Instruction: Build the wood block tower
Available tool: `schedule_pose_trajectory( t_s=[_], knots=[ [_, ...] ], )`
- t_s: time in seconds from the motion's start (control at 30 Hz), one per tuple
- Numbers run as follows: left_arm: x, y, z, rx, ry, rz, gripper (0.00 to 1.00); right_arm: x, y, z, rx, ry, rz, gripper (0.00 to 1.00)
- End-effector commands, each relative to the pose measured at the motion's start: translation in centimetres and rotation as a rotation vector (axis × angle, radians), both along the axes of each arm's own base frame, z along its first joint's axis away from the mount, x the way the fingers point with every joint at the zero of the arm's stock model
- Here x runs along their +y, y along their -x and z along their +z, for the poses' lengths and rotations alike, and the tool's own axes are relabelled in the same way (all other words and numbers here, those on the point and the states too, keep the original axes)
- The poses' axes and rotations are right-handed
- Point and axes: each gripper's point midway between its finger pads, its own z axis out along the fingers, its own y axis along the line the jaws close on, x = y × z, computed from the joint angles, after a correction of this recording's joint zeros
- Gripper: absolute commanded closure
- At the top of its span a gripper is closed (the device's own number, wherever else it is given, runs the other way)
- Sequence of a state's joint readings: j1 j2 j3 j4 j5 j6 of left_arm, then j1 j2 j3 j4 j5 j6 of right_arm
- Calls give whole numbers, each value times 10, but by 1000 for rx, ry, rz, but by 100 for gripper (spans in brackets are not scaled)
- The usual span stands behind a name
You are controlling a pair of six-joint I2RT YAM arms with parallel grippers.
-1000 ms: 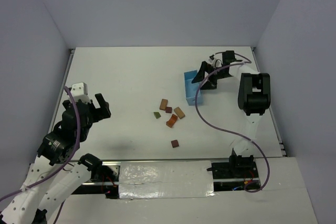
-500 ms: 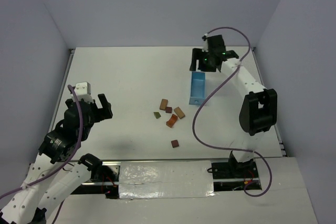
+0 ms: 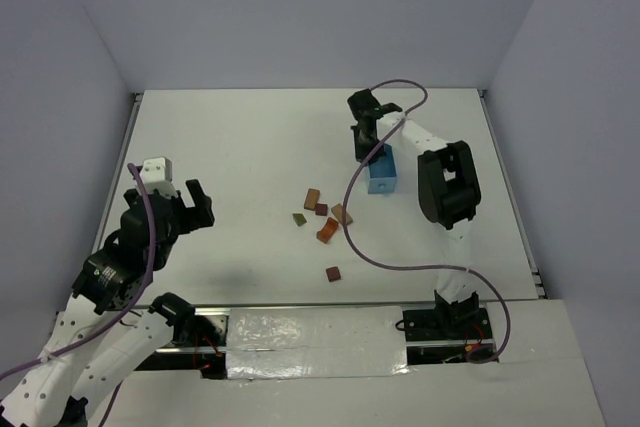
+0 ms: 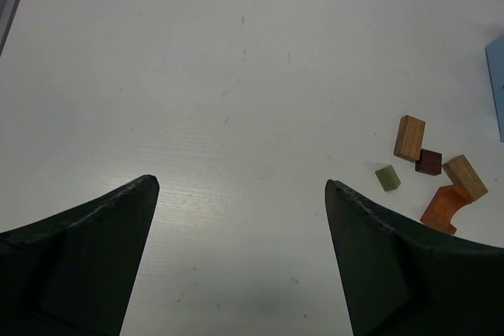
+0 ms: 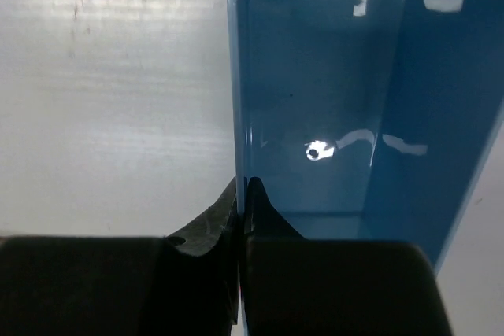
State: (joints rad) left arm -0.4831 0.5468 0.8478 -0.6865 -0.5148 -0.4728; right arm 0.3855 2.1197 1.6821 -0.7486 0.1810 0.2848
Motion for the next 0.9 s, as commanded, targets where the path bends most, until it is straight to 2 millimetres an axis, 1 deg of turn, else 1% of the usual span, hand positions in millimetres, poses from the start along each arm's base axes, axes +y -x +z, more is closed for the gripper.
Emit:
schedule_pose_trajectory(
  t_s=[0.0,0.03,0.07,0.1,0.13,0.17,0.2,0.23,0.27,0.3,0.33,0.37,0.4,0.47,0.5,0.53,0.57,0.6,0.63,0.67,0.7,0.73,0.77,0.83,0.87],
  knots=[
    [-3,-2,10,-48,13,-12,0,-30,-33,22,-49,28,-15,100],
    [-3,-2,9,-46,11,-15,0,-55,-47,34,-71,40,-53,100],
    [-4,-3,9,-46,11,-17,0,-70,-54,35,-70,58,-30,100],
    [-4,-3,8,-42,11,-18,1,-79,-67,47,-100,49,-18,100],
    [-4,-3,8,-42,10,-20,1,-107,-72,51,-92,63,-46,100],
    [-5,-3,8,-40,10,-21,1,-121,-88,59,-119,78,-37,100],
    [-5,-3,7,-39,9,-22,0,-133,-93,61,-115,73,-42,100],
    [-6,-3,7,-39,9,-24,1,-155,-94,59,-91,55,-72,100],
    [-6,-3,6,-35,8,-22,1,-163,-105,70,-121,42,-33,100],
    [-6,-3,7,-36,8,-25,1,-166,-110,56,-97,35,-20,100],
    [-7,-4,6,-32,5,-25,0,-183,-111,53,-86,38,-39,100],
    [-7,-4,5,-30,4,-27,1,-196,-114,51,-90,43,-50,99],
    [-8,-4,4,-28,5,-33,1,-203,-122,49,-109,57,-41,99],
    [-9,-6,3,-18,-1,-35,1,-214,-130,46,-130,79,-40,100],
    [-10,-6,3,-17,-1,-37,0,-215,-135,47,-144,80,-23,100],
    [-11,-7,1,-8,-5,-42,0,-218,-139,38,-139,98,-7,99],
    [-11,-7,0,-7,-7,-44,0,-221,-140,35,-132,106,-5,95],
    [-12,-8,-1,-3,-9,-45,0,-224,-145,40,-146,115,-8,91],
    [-12,-8,-1,-1,-11,-46,1,-227,-147,35,-142,124,-16,84],
    [-12,-8,-2,2,-12,-46,0,-227,-147,36,-147,121,-14,70],
    [-13,-8,-1,1,-11,-49,0,-222,-145,32,-139,107,0,60],
    [-14,-9,-1,3,-12,-52,1,-222,-147,35,-153,107,-2,52],
    [-14,-9,-2,5,-13,-55,0,-221,-148,48,-176,99,-11,44],
    [-15,-9,-3,9,-16,-56,0,-217,-149,71,-217,93,-18,41],
    [-15,-9,-3,8,-14,-57,1,-216,-148,100,-268,93,-40,29]
  ],
)
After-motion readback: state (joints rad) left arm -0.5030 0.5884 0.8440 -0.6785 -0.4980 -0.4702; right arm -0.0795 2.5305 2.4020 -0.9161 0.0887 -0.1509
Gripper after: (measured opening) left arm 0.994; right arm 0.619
